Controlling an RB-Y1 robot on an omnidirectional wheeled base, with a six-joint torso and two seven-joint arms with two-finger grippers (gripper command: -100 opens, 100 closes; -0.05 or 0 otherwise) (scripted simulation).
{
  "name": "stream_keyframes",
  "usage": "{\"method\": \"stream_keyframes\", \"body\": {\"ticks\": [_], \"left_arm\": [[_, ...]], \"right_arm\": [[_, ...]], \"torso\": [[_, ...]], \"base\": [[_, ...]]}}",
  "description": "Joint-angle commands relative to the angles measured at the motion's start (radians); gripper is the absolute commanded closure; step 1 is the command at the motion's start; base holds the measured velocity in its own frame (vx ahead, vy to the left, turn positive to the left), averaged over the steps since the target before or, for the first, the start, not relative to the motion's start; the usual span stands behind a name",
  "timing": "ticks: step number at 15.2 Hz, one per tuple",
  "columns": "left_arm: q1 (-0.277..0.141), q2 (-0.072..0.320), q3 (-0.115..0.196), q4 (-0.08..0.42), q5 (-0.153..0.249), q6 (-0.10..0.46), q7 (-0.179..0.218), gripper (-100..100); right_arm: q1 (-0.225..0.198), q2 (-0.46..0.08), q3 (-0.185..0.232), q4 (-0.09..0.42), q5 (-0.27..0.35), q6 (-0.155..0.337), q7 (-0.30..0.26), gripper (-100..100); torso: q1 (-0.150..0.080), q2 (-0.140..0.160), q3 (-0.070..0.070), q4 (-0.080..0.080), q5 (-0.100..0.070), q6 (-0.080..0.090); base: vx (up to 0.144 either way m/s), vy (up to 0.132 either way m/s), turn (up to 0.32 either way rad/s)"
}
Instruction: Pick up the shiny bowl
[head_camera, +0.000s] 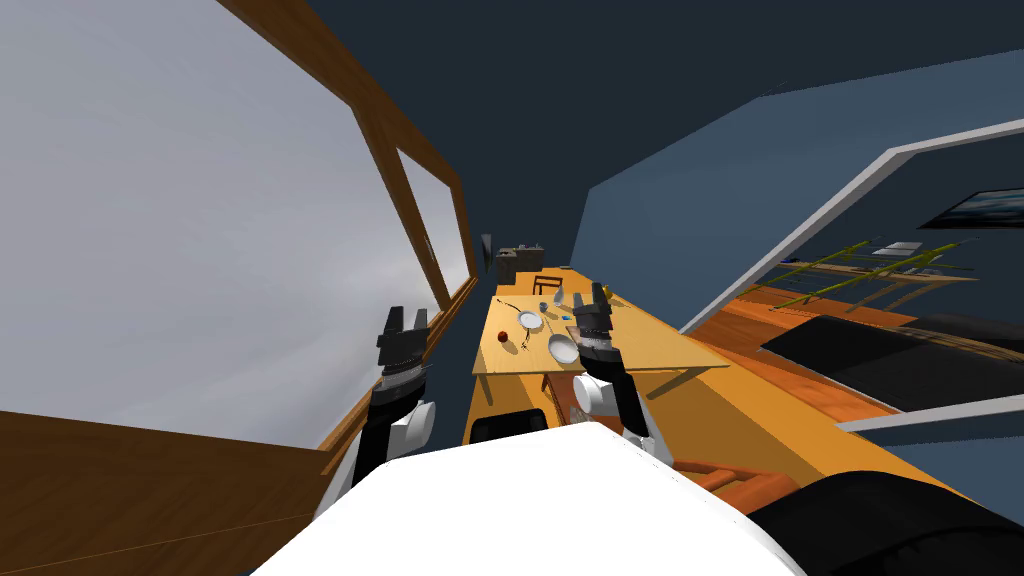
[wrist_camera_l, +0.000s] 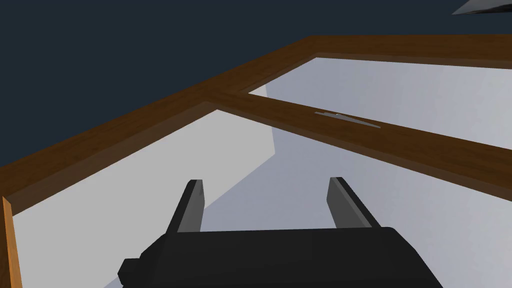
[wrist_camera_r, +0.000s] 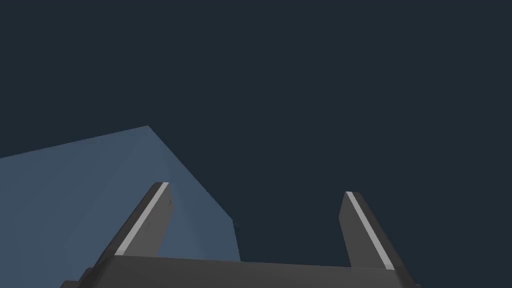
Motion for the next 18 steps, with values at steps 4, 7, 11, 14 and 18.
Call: {"method": "stream_keyframes", "body": {"ticks": [4,7,11,14,18], "left_arm": [[0.000,0.000,0.000,0.000,0.000,0.000,0.000,0],[0.000,0.000,0.000,0.000,0.000,0.000,0.000,0],[0.000,0.000,0.000,0.000,0.000,0.000,0.000,0],[0.000,0.000,0.000,0.000,0.000,0.000,0.000,0],[0.000,0.000,0.000,0.000,0.000,0.000,0.000,0]], "right_arm": [[-0.016,-0.090,0.018,0.019,0.028,-0.005,-0.005,-100],[-0.040,-0.160,0.044,0.048,0.071,-0.011,-0.012,-100],[-0.073,-0.237,0.081,0.087,0.129,-0.021,-0.022,-100],[-0.093,-0.280,0.103,0.111,0.164,-0.026,-0.028,-100],[-0.138,-0.355,0.152,0.165,0.243,-0.038,-0.041,-100]], "torso": [[-0.001,0.000,0.000,0.000,0.000,0.000],[-0.001,0.000,0.000,0.000,0.000,0.000],[-0.001,0.000,0.000,0.000,0.000,0.000],[-0.002,-0.001,0.000,0.000,0.000,0.000],[-0.002,-0.001,0.000,0.000,0.000,0.000]], "base": [[0.000,-0.004,0.003],[0.000,-0.011,0.005],[0.001,-0.015,0.008],[0.003,-0.018,0.011],[0.004,-0.020,0.011]]}}
